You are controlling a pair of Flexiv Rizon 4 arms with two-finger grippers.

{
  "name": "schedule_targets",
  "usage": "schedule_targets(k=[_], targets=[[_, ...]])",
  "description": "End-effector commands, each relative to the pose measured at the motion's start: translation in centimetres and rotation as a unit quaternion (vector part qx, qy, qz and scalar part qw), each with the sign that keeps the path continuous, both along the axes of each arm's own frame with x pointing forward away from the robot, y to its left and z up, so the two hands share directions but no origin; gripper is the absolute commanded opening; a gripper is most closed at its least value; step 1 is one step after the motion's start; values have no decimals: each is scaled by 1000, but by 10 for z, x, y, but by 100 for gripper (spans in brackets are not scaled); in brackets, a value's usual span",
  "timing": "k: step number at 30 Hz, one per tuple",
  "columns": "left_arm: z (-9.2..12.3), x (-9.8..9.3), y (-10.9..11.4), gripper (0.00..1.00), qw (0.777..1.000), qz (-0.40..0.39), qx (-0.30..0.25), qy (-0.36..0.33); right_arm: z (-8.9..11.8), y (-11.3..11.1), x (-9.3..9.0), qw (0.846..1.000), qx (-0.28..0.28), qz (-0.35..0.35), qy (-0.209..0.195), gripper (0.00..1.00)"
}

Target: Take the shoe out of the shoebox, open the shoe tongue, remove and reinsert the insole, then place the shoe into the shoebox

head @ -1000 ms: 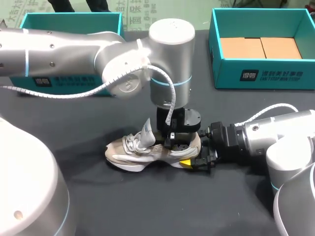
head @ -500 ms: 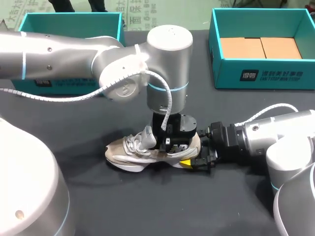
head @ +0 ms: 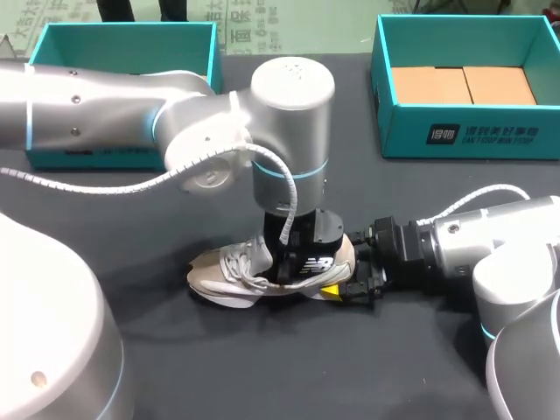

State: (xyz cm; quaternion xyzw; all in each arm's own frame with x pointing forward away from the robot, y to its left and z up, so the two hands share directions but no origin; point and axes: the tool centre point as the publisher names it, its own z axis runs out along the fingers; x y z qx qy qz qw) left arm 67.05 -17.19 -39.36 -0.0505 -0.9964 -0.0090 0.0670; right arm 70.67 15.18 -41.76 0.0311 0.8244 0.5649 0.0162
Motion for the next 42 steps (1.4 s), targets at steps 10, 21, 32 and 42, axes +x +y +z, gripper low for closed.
schedule_targets(k=[10, 21, 32, 42], targets=[[-24, 8, 0, 41, 997, 10, 23, -76, -5, 3, 2, 1000, -2, -1, 1, 0], [-25, 36, 9, 33, 994, 33, 40, -93, -5, 3, 2, 1000, -2, -1, 1, 0], [-27, 38, 13, 0, 997, 41, 19, -68, -5, 3, 2, 1000, -2, -1, 1, 0], [-11, 29, 15, 0, 998, 42, -48, -17, -5, 3, 2, 1000, -2, -1, 1, 0]])
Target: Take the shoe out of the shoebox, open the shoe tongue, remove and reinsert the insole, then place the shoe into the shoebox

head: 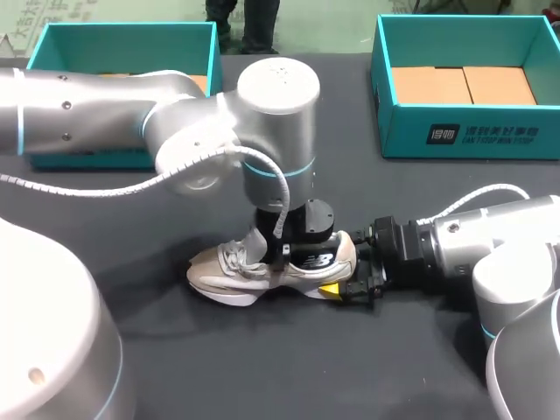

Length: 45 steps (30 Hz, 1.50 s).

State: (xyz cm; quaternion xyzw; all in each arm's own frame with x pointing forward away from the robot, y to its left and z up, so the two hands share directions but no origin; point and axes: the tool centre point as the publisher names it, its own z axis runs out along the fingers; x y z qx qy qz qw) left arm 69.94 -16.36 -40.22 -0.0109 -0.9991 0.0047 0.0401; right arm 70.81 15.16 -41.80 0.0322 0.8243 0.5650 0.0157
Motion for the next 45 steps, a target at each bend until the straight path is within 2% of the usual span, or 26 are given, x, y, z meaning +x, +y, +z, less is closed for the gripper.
schedule_targets(k=[1, 13, 25, 39, 45], targets=[[-1, -1, 7, 0, 999, 1, -43, 12, -4, 3, 1, 1000, -2, -1, 0, 0], [18, 2, 17, 0, 988, 28, -138, 63, -4, 3, 1, 1000, -2, -1, 0, 0], [38, -2, 14, 0, 974, 32, -211, 74, -4, 3, 1, 1000, -2, -1, 0, 0], [54, -9, 25, 0, 964, 54, -254, 61, -4, 3, 1, 1000, -2, -1, 0, 0], [68, -6, 8, 0, 967, 58, -247, 32, -4, 3, 1, 1000, -2, -1, 0, 0]])
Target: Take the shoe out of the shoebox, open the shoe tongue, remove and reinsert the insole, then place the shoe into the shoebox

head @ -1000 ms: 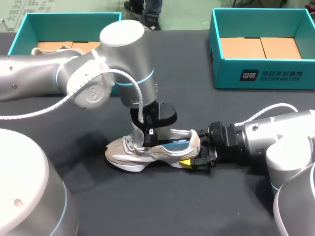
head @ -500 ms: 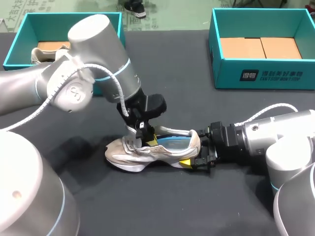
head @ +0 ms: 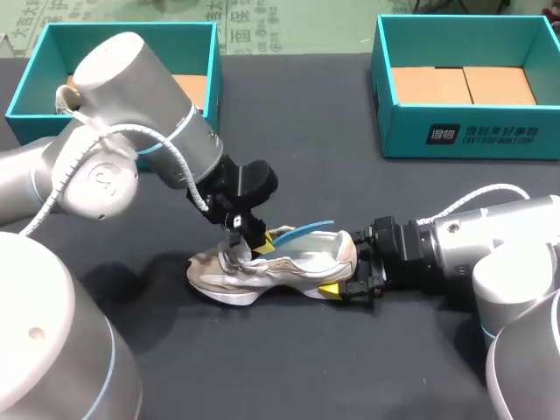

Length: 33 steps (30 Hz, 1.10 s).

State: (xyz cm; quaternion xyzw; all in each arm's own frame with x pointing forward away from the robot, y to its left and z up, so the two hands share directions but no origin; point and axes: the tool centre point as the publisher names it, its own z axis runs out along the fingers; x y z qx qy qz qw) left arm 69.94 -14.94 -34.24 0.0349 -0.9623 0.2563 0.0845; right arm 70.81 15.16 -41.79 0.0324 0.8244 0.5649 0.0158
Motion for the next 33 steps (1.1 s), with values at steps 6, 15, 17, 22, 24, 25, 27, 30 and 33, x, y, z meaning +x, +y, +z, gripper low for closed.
schedule_targets(k=[6, 15, 17, 22, 24, 25, 27, 30, 33], targets=[[14, 1, -33, 0, 999, 14, 33, -40, -4, 3, 1, 1000, -2, -1, 0, 0], [13, 12, -45, 0, 995, 41, 69, -59, -4, 3, 1, 1000, -2, -1, 0, 0], [13, 14, -44, 0, 995, 45, 73, -59, -4, 3, 1, 1000, -2, -1, 0, 0], [14, 13, -42, 42, 994, 48, 75, -61, -4, 3, 1, 1000, -2, -1, 0, 0], [18, 10, -41, 42, 994, 49, 74, -68, -4, 3, 1, 1000, -2, -1, 0, 0], [19, 9, -41, 43, 994, 49, 74, -70, -4, 3, 1, 1000, -2, -1, 0, 0], [22, 6, -41, 42, 993, 50, 77, -81, -4, 3, 1, 1000, -2, -1, 0, 0], [27, 1, -43, 43, 991, 52, 79, -96, -4, 3, 1, 1000, -2, -1, 0, 0], [33, -3, -45, 43, 989, 54, 80, -109, -4, 3, 1, 1000, -2, -1, 0, 0]])
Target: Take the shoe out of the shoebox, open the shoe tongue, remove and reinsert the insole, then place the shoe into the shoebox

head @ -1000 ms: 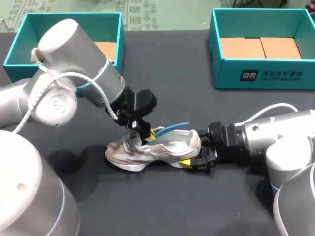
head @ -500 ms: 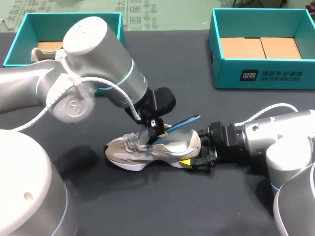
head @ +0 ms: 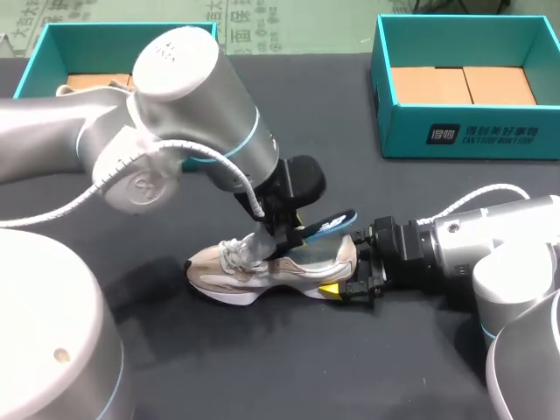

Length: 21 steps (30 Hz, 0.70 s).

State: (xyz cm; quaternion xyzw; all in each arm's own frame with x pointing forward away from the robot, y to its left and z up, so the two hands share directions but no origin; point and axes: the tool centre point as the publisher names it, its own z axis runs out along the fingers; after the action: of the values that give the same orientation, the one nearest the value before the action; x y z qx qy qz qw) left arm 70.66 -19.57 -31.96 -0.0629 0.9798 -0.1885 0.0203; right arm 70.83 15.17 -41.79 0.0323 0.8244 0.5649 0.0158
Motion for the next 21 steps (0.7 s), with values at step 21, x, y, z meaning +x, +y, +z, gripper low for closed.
schedule_targets(k=[21], targets=[[13, -20, -28, 58, 991, 46, 46, -114, -4, 3, 1, 1000, -2, -1, 0, 0]])
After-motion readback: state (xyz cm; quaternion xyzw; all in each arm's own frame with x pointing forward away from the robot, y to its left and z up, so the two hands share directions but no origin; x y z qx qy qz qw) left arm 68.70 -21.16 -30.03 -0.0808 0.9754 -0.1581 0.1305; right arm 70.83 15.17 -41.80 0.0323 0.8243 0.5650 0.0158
